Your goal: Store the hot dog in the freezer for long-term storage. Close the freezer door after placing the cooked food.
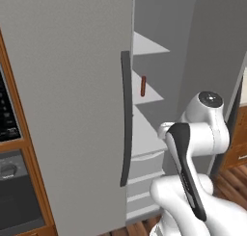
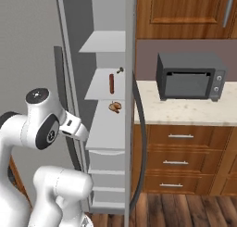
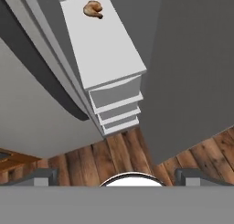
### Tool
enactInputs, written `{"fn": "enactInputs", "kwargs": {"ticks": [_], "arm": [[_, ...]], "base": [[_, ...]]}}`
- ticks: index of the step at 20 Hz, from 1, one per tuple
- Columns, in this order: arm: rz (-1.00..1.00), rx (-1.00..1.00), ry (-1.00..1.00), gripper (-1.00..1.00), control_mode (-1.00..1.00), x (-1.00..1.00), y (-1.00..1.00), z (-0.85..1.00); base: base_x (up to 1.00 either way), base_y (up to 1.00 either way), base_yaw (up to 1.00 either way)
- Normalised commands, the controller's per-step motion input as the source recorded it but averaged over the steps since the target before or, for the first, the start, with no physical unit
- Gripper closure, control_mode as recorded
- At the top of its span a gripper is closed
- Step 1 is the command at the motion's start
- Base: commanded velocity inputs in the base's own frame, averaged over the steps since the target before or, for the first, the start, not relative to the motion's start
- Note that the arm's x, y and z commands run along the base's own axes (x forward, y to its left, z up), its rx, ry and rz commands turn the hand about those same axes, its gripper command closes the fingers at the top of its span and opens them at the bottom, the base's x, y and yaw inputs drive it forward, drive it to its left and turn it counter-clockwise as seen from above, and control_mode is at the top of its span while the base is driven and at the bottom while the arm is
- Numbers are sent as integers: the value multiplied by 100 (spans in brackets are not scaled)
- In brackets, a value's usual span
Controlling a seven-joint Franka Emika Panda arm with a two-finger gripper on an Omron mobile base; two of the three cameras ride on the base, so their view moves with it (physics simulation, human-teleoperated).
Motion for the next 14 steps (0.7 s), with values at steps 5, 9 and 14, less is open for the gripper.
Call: {"fn": "enactInputs", "kwargs": {"ticks": [5,9,14], "arm": [[0,0,0,-100,100,0,0,0],[0,0,0,-100,100,0,0,0],[0,0,0,-100,100,0,0,0]], "base": [[-47,-1,13],[-66,-17,10],[-38,-18,15]]}}
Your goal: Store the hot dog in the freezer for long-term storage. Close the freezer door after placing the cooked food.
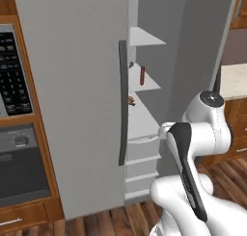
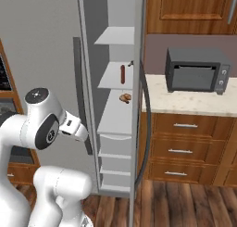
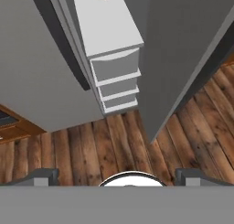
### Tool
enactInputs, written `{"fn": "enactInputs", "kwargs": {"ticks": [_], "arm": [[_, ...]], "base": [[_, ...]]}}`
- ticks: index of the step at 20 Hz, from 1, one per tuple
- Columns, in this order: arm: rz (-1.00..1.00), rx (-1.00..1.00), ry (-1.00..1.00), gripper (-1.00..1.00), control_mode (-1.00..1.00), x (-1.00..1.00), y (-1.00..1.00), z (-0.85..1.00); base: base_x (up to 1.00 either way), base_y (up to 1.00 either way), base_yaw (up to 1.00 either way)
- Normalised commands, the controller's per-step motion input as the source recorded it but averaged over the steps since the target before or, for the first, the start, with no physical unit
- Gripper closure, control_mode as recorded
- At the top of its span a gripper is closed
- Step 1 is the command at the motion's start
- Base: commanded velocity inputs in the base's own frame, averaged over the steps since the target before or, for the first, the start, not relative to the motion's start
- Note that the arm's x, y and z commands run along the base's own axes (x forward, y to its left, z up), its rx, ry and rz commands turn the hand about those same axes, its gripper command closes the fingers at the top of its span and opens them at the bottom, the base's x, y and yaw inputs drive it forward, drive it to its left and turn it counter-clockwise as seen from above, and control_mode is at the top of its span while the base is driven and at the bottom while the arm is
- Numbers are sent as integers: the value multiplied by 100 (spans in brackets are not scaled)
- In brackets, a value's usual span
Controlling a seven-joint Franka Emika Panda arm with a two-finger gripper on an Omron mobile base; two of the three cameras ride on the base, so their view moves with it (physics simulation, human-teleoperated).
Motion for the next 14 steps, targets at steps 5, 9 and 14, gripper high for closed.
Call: {"fn": "enactInputs", "kwargs": {"ticks": [5,9,14], "arm": [[0,0,0,-100,100,0,0,0],[0,0,0,-100,100,0,0,0],[0,0,0,-100,100,0,0,0]], "base": [[-6,-34,25],[-25,-42,20],[-28,-33,13]]}}
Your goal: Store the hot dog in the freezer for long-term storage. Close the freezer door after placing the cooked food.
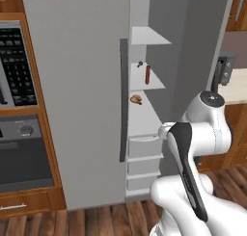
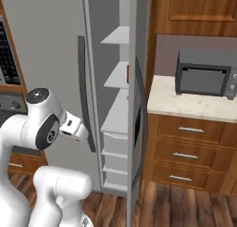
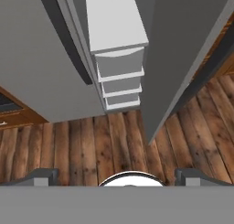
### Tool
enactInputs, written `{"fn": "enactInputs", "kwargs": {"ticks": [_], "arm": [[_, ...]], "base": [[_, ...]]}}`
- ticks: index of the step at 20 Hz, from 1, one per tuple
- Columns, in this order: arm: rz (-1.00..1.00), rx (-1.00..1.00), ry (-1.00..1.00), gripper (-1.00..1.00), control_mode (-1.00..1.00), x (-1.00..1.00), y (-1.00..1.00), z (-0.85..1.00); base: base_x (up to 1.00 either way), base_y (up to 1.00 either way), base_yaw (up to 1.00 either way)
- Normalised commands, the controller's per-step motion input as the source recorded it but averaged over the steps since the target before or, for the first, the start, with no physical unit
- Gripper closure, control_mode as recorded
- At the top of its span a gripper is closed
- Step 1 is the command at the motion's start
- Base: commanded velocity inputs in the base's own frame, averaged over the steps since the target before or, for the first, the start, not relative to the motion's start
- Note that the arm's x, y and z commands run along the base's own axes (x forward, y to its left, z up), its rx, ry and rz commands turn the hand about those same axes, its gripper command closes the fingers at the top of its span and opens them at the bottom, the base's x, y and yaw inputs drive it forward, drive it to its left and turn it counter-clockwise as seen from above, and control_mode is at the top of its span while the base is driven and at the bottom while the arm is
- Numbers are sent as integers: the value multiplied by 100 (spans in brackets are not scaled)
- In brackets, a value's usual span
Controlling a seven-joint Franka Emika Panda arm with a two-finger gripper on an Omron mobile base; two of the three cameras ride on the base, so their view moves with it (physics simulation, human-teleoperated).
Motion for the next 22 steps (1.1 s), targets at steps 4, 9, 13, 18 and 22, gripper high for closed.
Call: {"fn": "enactInputs", "kwargs": {"ticks": [4,9,13,18,22], "arm": [[0,0,0,-100,100,0,0,0],[0,0,0,-100,100,0,0,0],[0,0,0,-100,100,0,0,0],[0,0,0,-100,100,0,0,0],[0,0,0,-100,100,0,0,0]], "base": [[-36,-8,1],[-50,-22,-17],[-22,-14,-23],[4,-2,-4],[0,0,1]]}}
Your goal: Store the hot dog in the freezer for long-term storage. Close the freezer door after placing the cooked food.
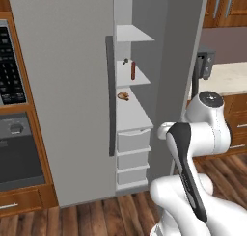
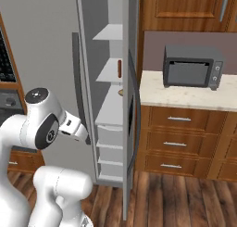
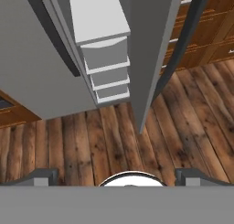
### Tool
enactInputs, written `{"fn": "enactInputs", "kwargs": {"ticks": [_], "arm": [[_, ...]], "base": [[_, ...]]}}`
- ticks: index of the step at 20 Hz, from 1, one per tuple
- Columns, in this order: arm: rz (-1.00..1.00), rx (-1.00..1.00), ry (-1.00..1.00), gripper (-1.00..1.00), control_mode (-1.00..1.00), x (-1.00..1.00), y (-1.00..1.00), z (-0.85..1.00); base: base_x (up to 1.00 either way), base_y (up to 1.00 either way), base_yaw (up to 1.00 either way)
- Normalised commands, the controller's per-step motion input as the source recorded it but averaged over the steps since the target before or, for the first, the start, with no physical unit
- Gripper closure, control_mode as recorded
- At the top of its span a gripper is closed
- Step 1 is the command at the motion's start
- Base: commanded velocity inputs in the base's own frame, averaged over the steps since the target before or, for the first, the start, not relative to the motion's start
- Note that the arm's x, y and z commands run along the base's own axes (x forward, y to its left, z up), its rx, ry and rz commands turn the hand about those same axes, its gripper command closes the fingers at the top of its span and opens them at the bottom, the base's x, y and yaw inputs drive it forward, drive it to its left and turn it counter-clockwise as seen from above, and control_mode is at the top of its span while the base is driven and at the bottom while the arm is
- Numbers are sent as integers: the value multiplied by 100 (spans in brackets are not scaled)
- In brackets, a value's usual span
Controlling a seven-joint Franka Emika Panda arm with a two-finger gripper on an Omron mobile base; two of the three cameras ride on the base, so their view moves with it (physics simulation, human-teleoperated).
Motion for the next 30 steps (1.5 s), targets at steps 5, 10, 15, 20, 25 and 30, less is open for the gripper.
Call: {"fn": "enactInputs", "kwargs": {"ticks": [5,10,15,20,25,30], "arm": [[0,0,0,-100,100,0,0,0],[7,1,-15,-100,-100,6,-42,4],[17,1,-13,-100,-100,12,-61,19],[8,6,-9,-100,-100,0,-85,3],[7,2,-6,-100,-100,34,-90,0],[19,3,-10,-100,-100,75,-79,-5]], "base": [[0,0,0],[0,0,0],[0,0,0],[0,0,0],[0,0,0],[0,0,0]]}}
